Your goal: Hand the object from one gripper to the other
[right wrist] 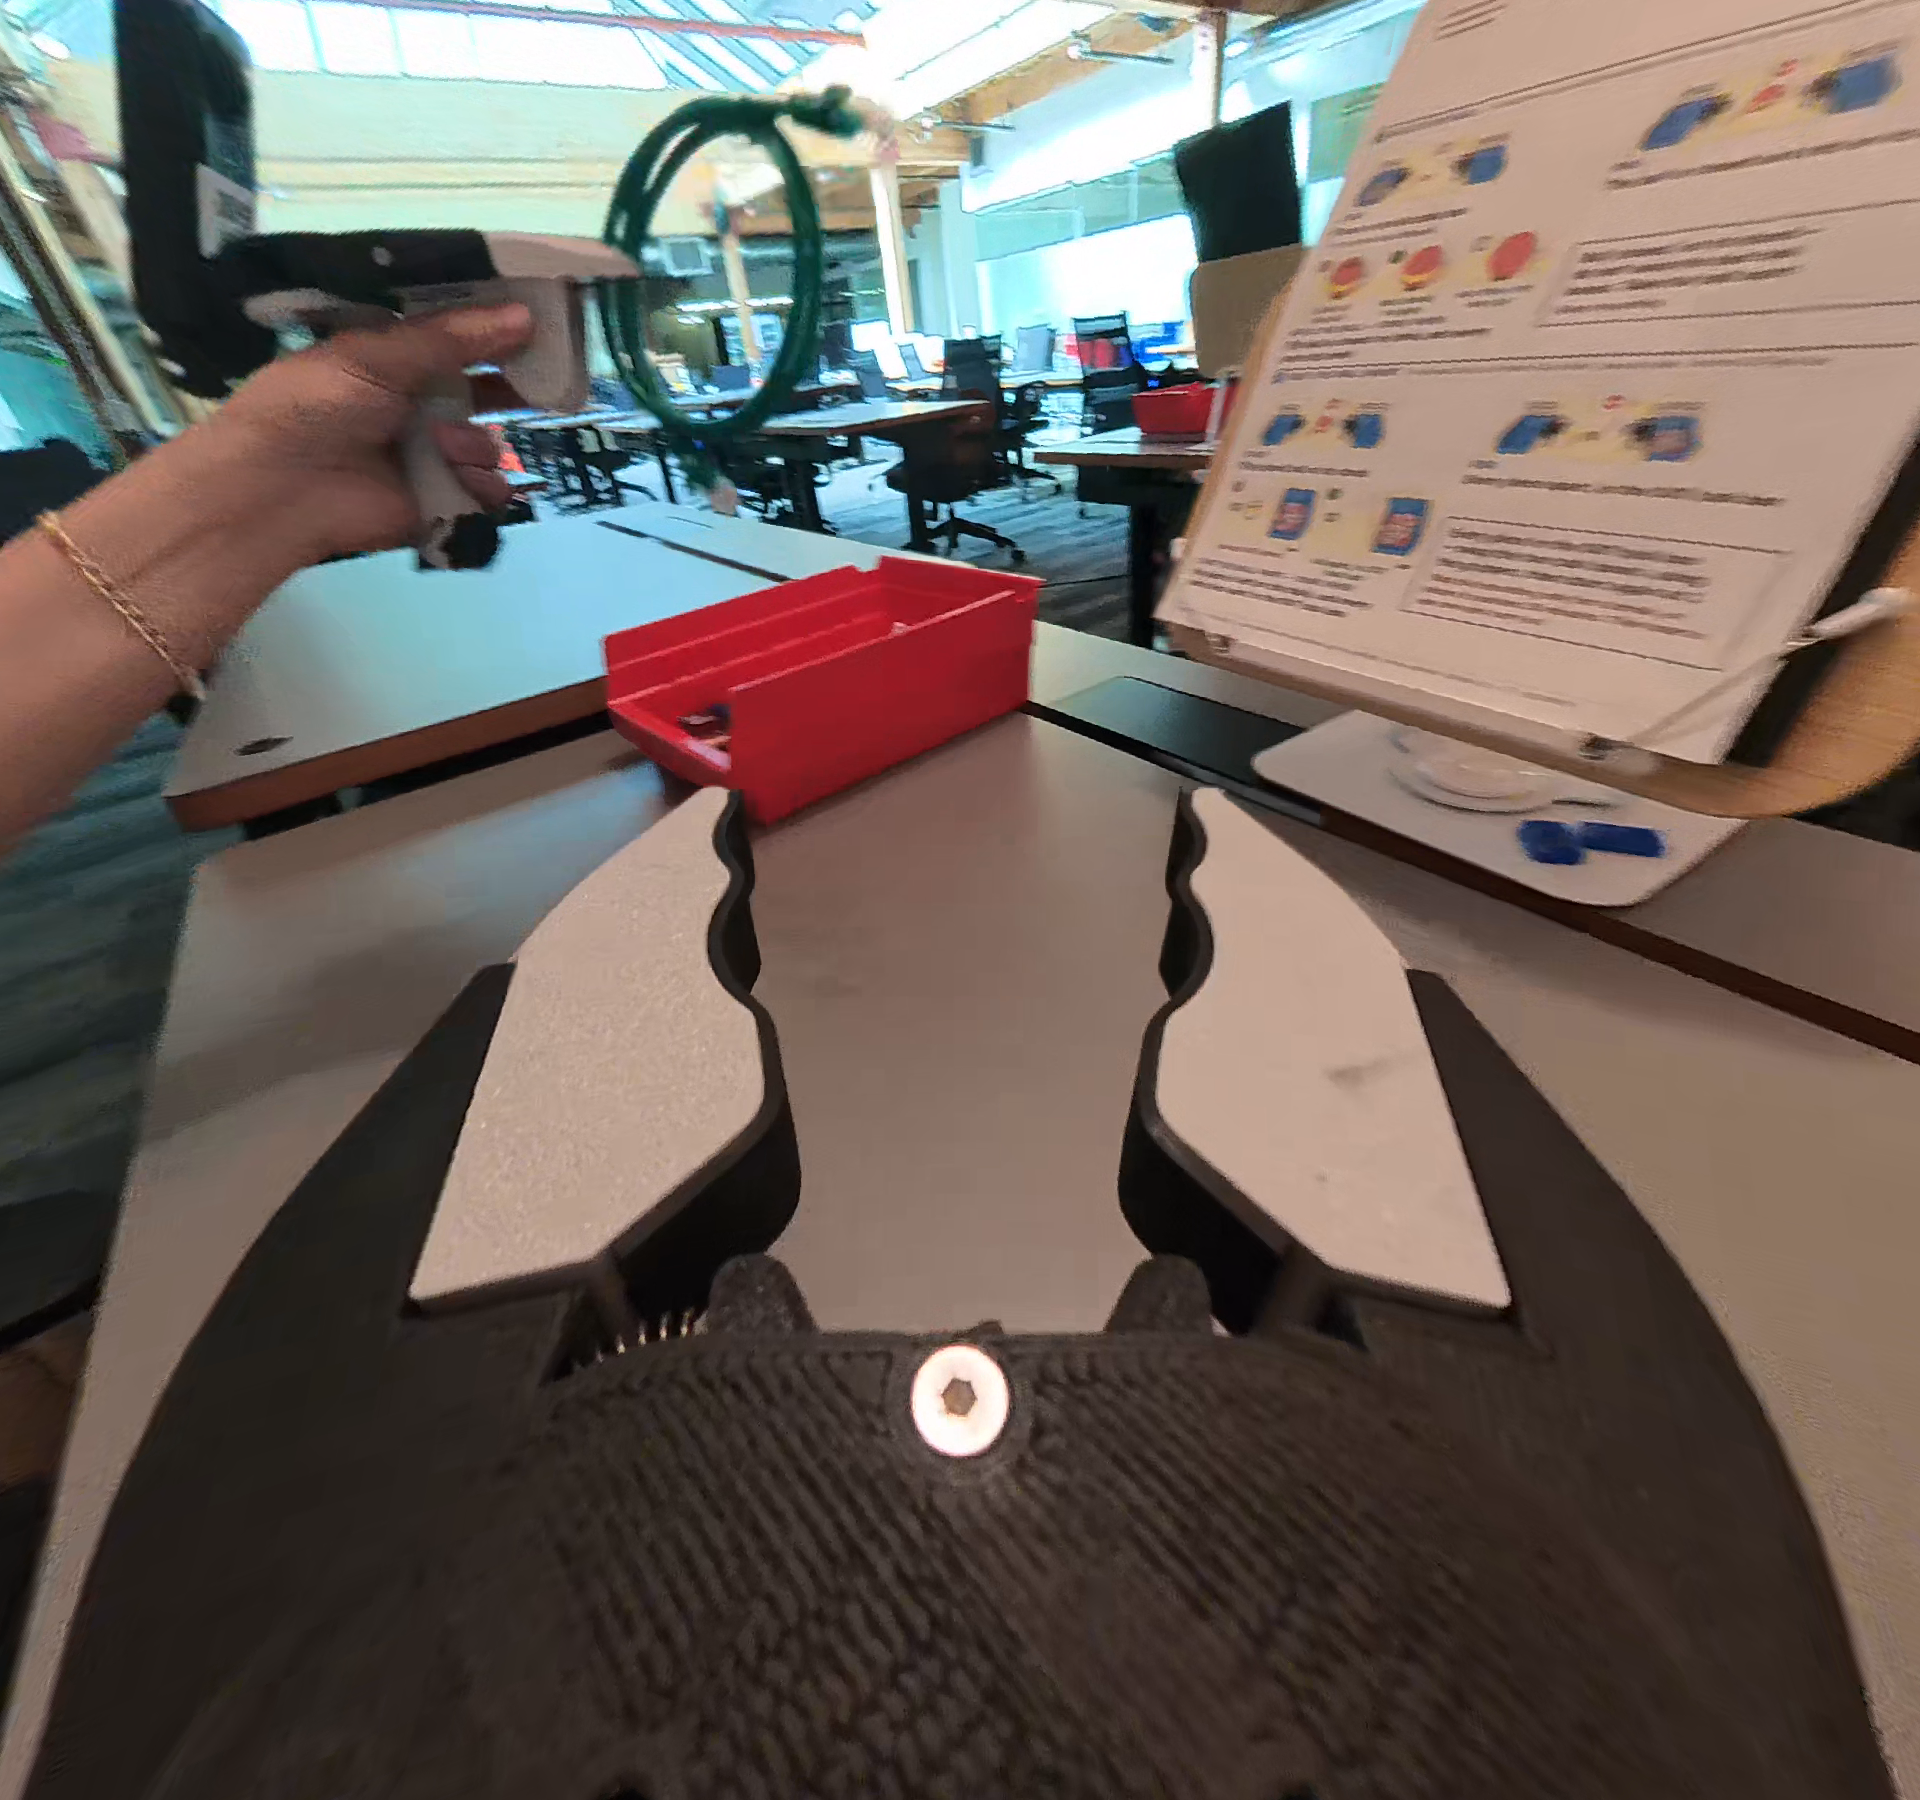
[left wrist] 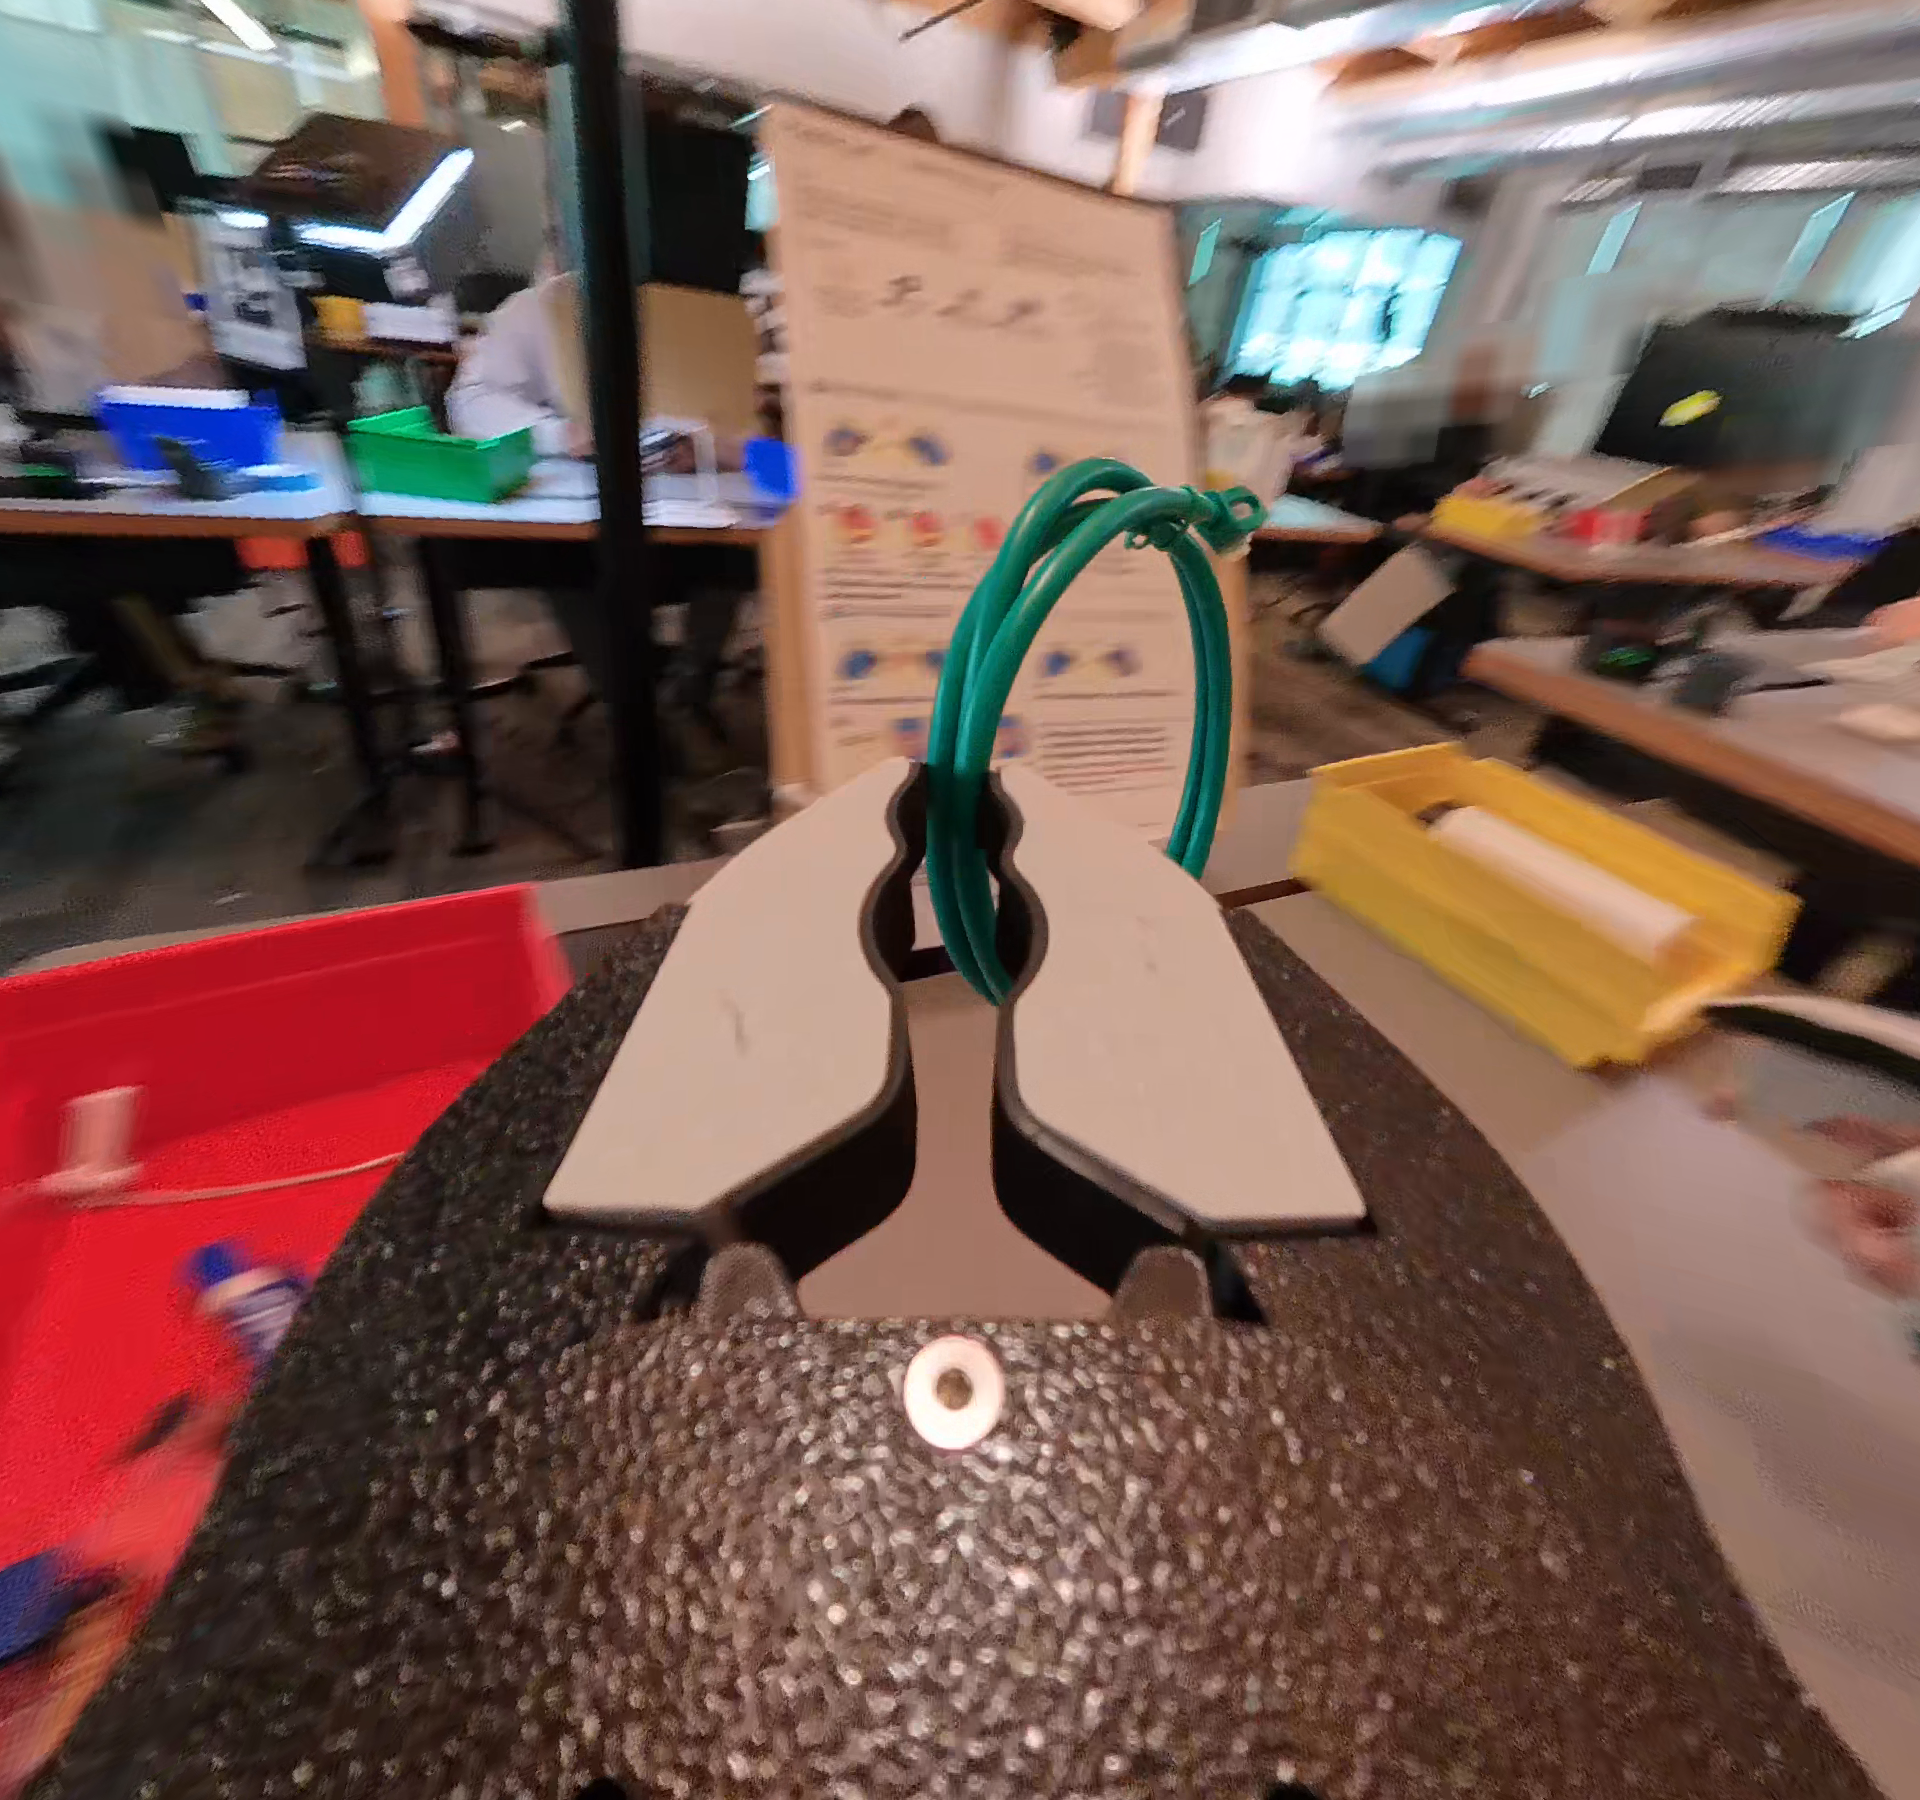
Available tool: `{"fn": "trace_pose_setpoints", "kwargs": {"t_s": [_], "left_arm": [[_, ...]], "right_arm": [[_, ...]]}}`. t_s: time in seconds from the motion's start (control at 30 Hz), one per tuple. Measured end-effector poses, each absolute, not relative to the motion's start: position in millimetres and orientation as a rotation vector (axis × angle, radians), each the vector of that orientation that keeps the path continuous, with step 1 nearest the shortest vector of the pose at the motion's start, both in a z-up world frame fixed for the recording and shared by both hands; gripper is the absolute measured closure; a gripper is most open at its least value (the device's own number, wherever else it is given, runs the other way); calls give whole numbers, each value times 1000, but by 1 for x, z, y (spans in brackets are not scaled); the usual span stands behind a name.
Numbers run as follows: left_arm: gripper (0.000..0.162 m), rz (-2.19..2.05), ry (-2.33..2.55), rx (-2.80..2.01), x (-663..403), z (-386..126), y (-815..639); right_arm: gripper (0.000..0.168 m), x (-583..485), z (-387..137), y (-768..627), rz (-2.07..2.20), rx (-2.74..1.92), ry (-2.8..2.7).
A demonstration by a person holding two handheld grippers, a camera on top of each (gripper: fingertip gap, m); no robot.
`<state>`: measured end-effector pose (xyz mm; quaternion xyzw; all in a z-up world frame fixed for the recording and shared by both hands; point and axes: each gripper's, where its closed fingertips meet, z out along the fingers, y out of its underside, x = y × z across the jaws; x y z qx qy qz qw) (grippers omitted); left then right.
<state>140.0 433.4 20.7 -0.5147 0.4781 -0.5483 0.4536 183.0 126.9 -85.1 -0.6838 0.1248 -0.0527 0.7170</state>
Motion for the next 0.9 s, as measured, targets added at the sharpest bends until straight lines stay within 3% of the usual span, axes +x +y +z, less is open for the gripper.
{"fn": "trace_pose_setpoints", "kwargs": {"t_s": [0.27,0.4,0.57,0.67,0.7,0.73,0.9], "left_arm": [[152,-2047,1085,-1068,125,22,258],[152,-2136,1065,-997,116,18,209],[153,-2207,1029,-1003,110,4,176],[153,-2221,1026,-1028,112,0,165],[152,-2213,1036,-1025,112,0,162],[152,-2195,1051,-1018,112,-1,159],[152,-2132,1201,-932,108,-1,153]], "right_arm": [[92,116,-67,172,248,-1242,328],[94,105,-57,161,272,-1093,382],[127,102,-36,128,228,-880,394],[129,101,-40,123,235,-865,413],[135,100,-39,120,240,-842,411],[153,98,-38,118,237,-842,386],[157,97,-31,109,179,-992,230]]}}
